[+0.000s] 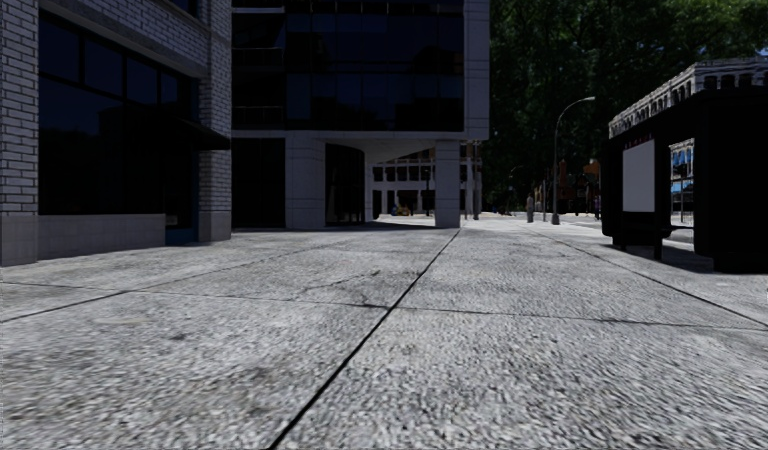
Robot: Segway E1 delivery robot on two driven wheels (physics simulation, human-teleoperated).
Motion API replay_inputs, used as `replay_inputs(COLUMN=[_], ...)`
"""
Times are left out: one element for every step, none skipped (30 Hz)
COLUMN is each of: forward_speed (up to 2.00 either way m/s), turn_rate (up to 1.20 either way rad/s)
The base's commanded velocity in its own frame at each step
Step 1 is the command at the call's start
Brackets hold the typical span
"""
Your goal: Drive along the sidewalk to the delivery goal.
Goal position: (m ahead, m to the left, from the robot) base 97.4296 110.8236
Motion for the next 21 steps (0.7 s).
replay_inputs(forward_speed=[2.0, 2.0, 2.0, 2.0, 2.0, 2.0, 2.0, 2.0, 2.0, 2.0, 2.0, 2.0, 2.0, 2.0, 2.0, 2.0, 2.0, 2.0, 2.0, 2.0, 2.0], turn_rate=[0.0, 0.0, 0.0, 0.0, 0.0, 0.0, 0.0, 0.0, 0.0, 0.0, 0.0, 0.0, 0.0, 0.0, 0.0, 0.0, 0.0, 0.0, 0.0, 0.0, 0.0])
